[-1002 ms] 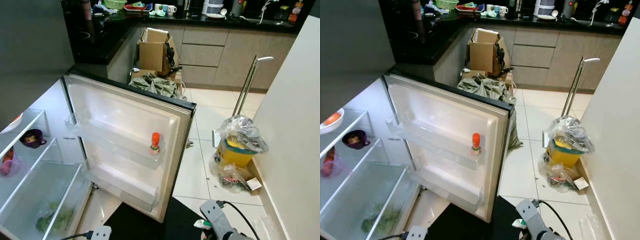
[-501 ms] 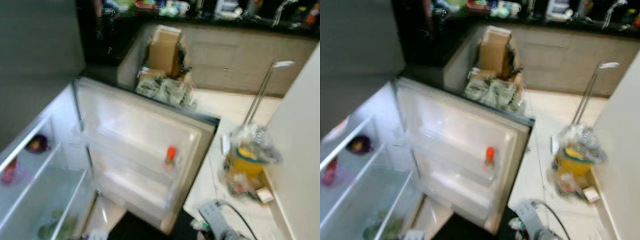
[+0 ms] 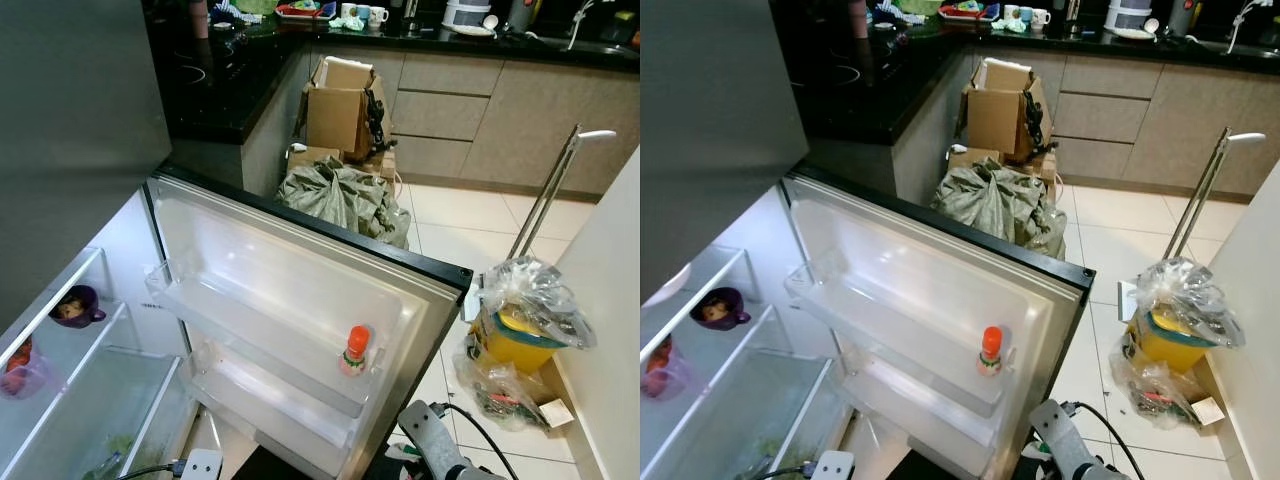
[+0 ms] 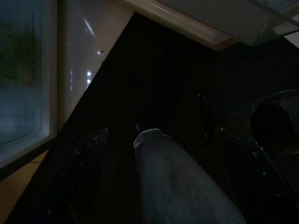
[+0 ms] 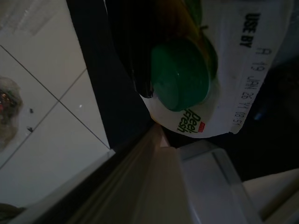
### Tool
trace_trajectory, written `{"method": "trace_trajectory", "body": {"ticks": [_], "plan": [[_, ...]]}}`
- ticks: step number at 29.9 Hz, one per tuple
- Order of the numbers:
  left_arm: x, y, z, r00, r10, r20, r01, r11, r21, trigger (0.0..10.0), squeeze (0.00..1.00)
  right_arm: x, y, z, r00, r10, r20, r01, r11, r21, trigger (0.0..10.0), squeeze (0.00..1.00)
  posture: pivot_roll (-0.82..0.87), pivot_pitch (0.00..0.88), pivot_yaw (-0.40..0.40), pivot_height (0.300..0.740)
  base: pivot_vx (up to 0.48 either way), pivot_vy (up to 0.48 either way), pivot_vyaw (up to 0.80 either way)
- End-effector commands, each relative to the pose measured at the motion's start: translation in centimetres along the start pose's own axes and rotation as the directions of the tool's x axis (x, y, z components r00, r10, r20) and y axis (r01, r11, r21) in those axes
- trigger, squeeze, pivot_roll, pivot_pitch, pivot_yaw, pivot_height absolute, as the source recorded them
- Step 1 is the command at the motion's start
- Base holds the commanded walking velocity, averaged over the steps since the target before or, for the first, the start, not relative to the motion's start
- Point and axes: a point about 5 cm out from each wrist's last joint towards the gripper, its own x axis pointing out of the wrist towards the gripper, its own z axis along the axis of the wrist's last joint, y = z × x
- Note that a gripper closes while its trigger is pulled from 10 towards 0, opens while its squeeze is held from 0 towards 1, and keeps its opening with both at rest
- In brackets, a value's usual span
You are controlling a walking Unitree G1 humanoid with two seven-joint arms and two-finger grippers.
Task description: Restocking fridge
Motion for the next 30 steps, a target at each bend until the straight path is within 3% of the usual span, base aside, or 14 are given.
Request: {"method": "trace_trajectory", "body": {"ticks": [1,6,7,10,15,22,25,30], "plan": [[-0.1,0.0,-0.4,1.000,0.001,-0.011,-0.001,1.000,-0.010,10.0,0.00,-0.1,0.1,-0.3,1.000,0.010,-0.003,-0.010,1.000,0.005,10.0,0.00,-0.06,0.000,-0.040,0.740,0.000,0.000,0.00],[-0.1,-0.1,-0.3,1.000,-0.002,-0.007,0.002,1.000,-0.011,10.0,0.00,0.0,1.0,0.1,0.991,0.131,0.032,-0.131,0.991,-0.002,10.0,0.00,-0.06,0.000,-0.040,0.740,0.000,0.000,0.00],[0.0,-0.1,-0.3,1.000,-0.005,-0.007,0.005,1.000,-0.009,10.0,0.00,-0.1,1.6,0.2,0.975,0.217,0.050,-0.216,0.976,-0.015,10.0,0.00,-0.06,0.000,-0.040,0.740,0.000,0.000,0.00],[-0.1,-0.1,-0.3,1.000,-0.008,-0.003,0.008,1.000,-0.015,10.0,0.00,-0.2,2.1,0.6,0.946,0.315,0.076,-0.313,0.949,-0.032,10.0,0.00,-0.07,0.000,-0.040,0.740,0.000,0.000,0.00],[-0.1,0.1,-0.1,1.000,-0.012,0.011,0.012,1.000,-0.024,10.0,0.00,-0.2,2.2,2.3,0.894,0.417,0.163,-0.415,0.909,-0.044,10.0,0.00,-0.07,0.000,-0.041,0.740,0.000,0.000,0.00],[-0.1,0.6,0.6,0.999,-0.010,0.044,0.010,1.000,-0.010,10.0,0.00,-0.1,2.0,5.1,0.853,0.463,0.240,-0.435,0.886,-0.162,10.0,0.00,-0.06,0.000,-0.037,0.740,0.000,0.000,0.00],[-0.1,1.0,1.3,0.998,-0.011,0.070,0.011,1.000,-0.002,10.0,0.00,-0.2,2.0,7.3,0.819,0.477,0.320,-0.425,0.878,-0.219,10.0,0.00,-0.06,0.000,-0.035,0.740,0.000,0.000,0.00],[-0.1,1.1,1.7,0.996,-0.013,0.087,0.012,1.000,0.007,10.0,0.00,-0.2,2.0,9.3,0.797,0.470,0.380,-0.381,0.879,-0.287,10.0,0.00,-0.06,0.000,-0.035,0.740,0.000,0.000,0.00]]}}
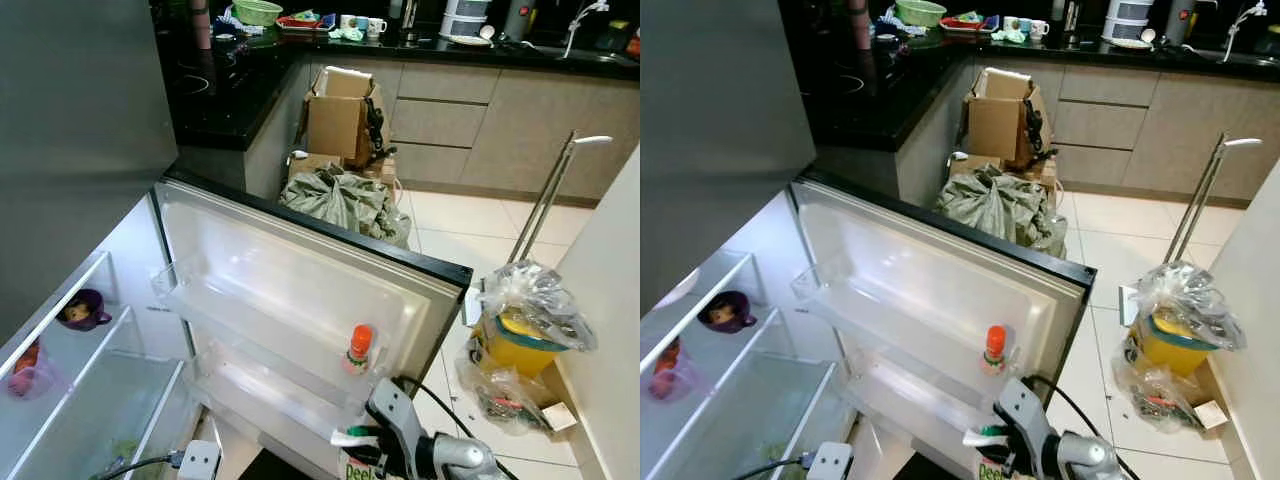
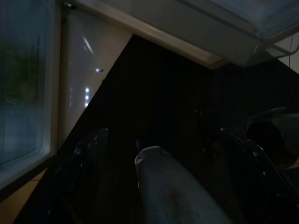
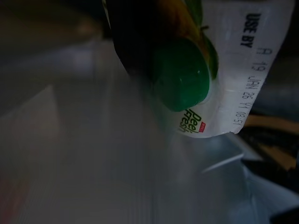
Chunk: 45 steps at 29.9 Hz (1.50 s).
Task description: Restocking fridge
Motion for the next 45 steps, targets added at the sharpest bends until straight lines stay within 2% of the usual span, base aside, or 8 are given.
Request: {"method": "trace_trajectory", "body": {"ticks": [1,6,15,18,25,34,41,45], "plan": [[-0.1,0.8,0.5,1.000,0.013,0.021,-0.013,1.000,0.008,10.0,0.00,0.5,-0.5,2.1,0.997,-0.016,0.075,0.023,0.995,-0.094,10.0,0.00,-0.06,0.000,-0.035,0.740,0.000,0.000,0.00],[-0.1,0.8,0.8,0.999,0.010,0.034,-0.011,1.000,0.015,10.0,0.00,1.6,-0.4,4.5,0.986,-0.020,0.166,0.050,0.983,-0.177,10.0,0.00,-0.06,0.000,-0.035,0.740,0.000,0.000,0.00],[0.0,0.6,1.1,0.999,-0.001,0.052,0.000,1.000,0.019,10.0,0.00,2.1,-0.3,6.0,0.971,-0.025,0.236,0.063,0.986,-0.156,10.0,0.00,-0.06,0.000,-0.036,0.740,0.000,0.000,0.00],[0.0,0.5,1.1,0.999,-0.007,0.052,0.006,1.000,0.027,10.0,0.00,1.9,-0.5,5.1,0.982,-0.036,0.186,0.063,0.988,-0.144,10.0,0.00,-0.06,0.000,-0.035,0.740,0.000,0.000,0.00],[0.0,0.5,1.1,0.999,-0.013,0.048,0.011,0.999,0.037,10.0,0.00,1.4,1.2,1.0,0.991,0.088,-0.104,-0.110,0.968,-0.226,10.0,0.00,-0.06,0.000,-0.035,0.740,0.000,0.000,0.00],[0.0,0.3,0.8,0.999,-0.022,0.039,0.020,0.999,0.045,10.0,0.00,1.0,2.3,-0.2,0.964,0.185,-0.193,-0.228,0.946,-0.231,10.0,0.00,-0.06,0.000,-0.034,0.740,0.000,0.000,0.00],[0.0,0.2,0.8,0.999,-0.025,0.037,0.023,0.998,0.050,10.0,0.00,1.4,1.9,1.9,0.983,0.172,-0.065,-0.183,0.956,-0.231,10.0,0.00,-0.06,0.000,-0.032,0.740,0.000,0.000,0.00],[0.0,0.2,0.9,0.999,-0.025,0.038,0.023,0.998,0.053,10.0,0.00,1.8,0.6,4.1,0.996,0.070,0.052,-0.055,0.969,-0.239,10.0,0.00,-0.06,0.000,-0.032,0.740,0.000,0.000,0.00]]}}
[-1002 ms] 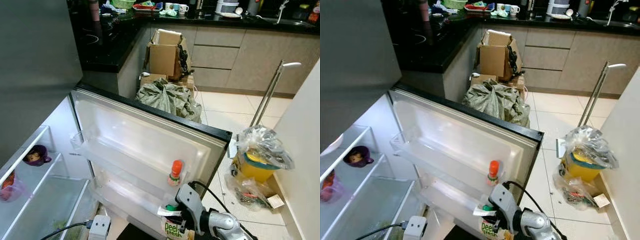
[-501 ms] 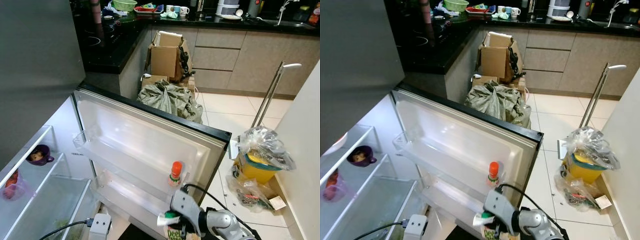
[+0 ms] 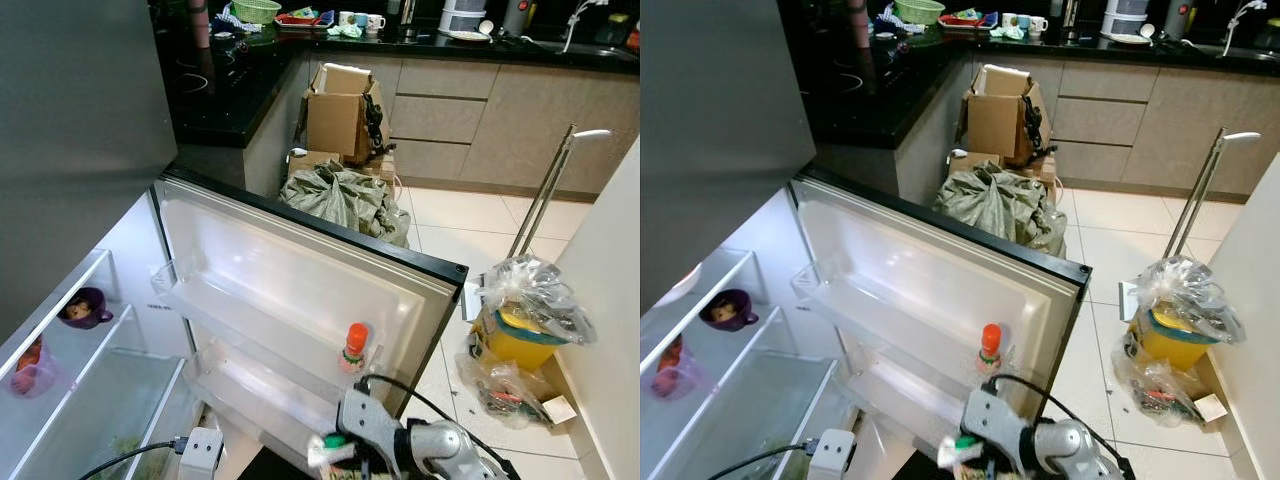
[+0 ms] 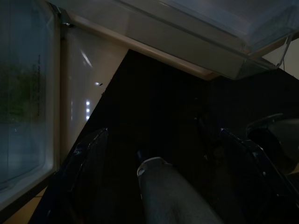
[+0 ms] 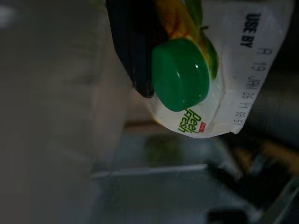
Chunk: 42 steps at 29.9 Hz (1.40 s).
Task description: Restocking fridge
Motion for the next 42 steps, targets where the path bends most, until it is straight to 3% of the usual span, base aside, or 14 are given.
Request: {"method": "trace_trajectory", "body": {"ticks": [1,6,24,38,42], "plan": [[-0.2,0.2,-0.2,1.000,0.001,-0.008,-0.001,1.000,0.015,10.0,0.00,-0.2,-1.0,0.9,0.997,-0.060,0.043,0.060,0.998,-0.008,10.0,0.00,-0.06,0.000,-0.032,0.740,0.000,0.000,0.00],[-0.1,0.2,-0.2,1.000,0.001,-0.004,-0.001,1.000,0.014,10.0,0.00,-0.1,-1.8,2.0,0.991,-0.101,0.092,0.100,0.995,0.011,10.0,0.00,-0.06,0.000,-0.032,0.740,0.000,0.000,0.00],[-0.2,0.4,0.0,1.000,0.000,0.005,0.000,1.000,0.011,10.0,0.00,0.2,-1.2,2.3,0.990,-0.091,0.105,0.088,0.996,0.031,10.0,0.00,-0.06,0.000,-0.031,0.683,0.000,0.000,0.00],[0.1,0.6,1.6,0.998,-0.011,0.066,0.009,1.000,0.030,10.0,0.00,0.6,-0.5,2.5,0.991,-0.052,0.127,0.046,0.998,0.051,10.0,0.00,-0.06,0.000,-0.030,0.626,0.000,0.000,0.00],[0.3,1.3,3.4,0.992,0.001,0.130,-0.006,0.999,0.036,10.0,0.00,0.7,-0.5,2.8,0.988,-0.049,0.149,0.041,0.998,0.055,10.0,0.00,-0.06,0.000,-0.030,0.621,0.000,0.000,0.00]]}}
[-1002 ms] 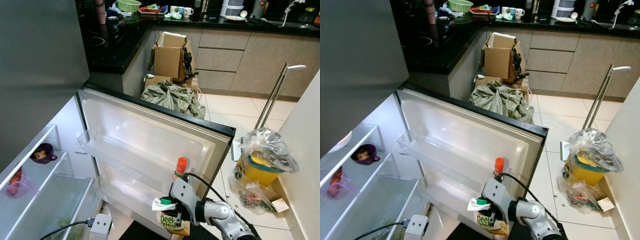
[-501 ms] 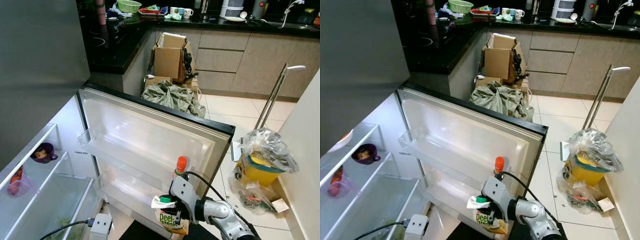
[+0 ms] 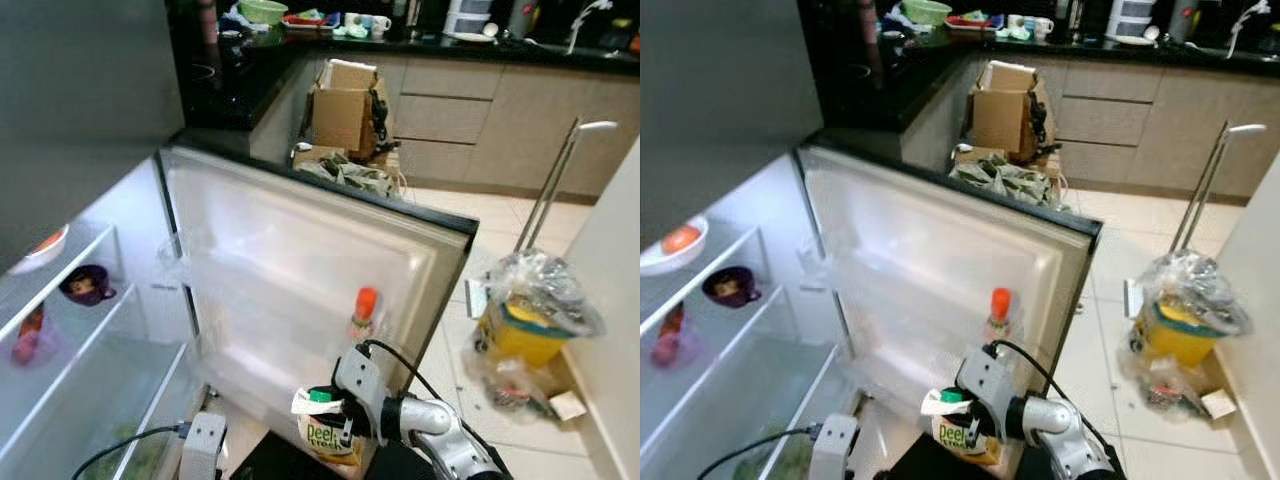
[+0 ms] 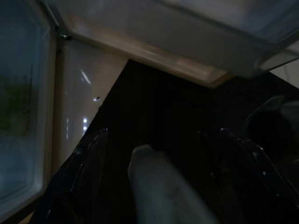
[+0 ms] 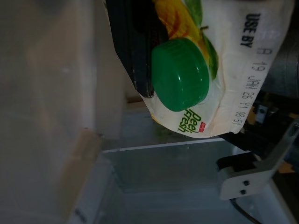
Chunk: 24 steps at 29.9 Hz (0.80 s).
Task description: Restocking fridge
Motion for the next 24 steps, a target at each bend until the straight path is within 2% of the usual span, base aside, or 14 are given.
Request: {"method": "trace_trajectory", "body": {"ticks": [1,14,20,24], "plan": [[-0.1,1.4,1.5,0.998,0.032,0.060,-0.033,0.999,0.013,10.0,0.00,0.1,0.0,0.5,1.000,0.006,0.025,-0.006,1.000,0.001,10.0,0.00,-0.06,0.000,-0.030,0.621,0.000,0.000,0.00],[-0.2,3.8,6.1,0.970,0.058,0.237,-0.071,0.996,0.045,10.0,0.00,0.3,-0.1,1.5,0.999,-0.008,0.052,0.010,0.999,-0.045,10.0,0.00,-0.06,0.000,-0.027,0.621,0.000,0.000,0.00],[-0.6,4.7,9.2,0.932,0.023,0.361,-0.055,0.995,0.081,10.0,0.00,0.4,-0.3,2.3,0.998,-0.006,0.065,0.011,0.998,-0.067,10.0,0.00,-0.05,0.000,-0.027,0.611,0.000,0.000,0.00],[-0.7,4.9,9.8,0.923,0.000,0.384,-0.041,0.994,0.099,10.0,0.00,0.4,-0.4,2.7,0.997,-0.001,0.076,0.007,0.997,-0.082,10.0,0.00,-0.05,0.000,-0.026,0.606,0.000,0.000,0.00]]}}
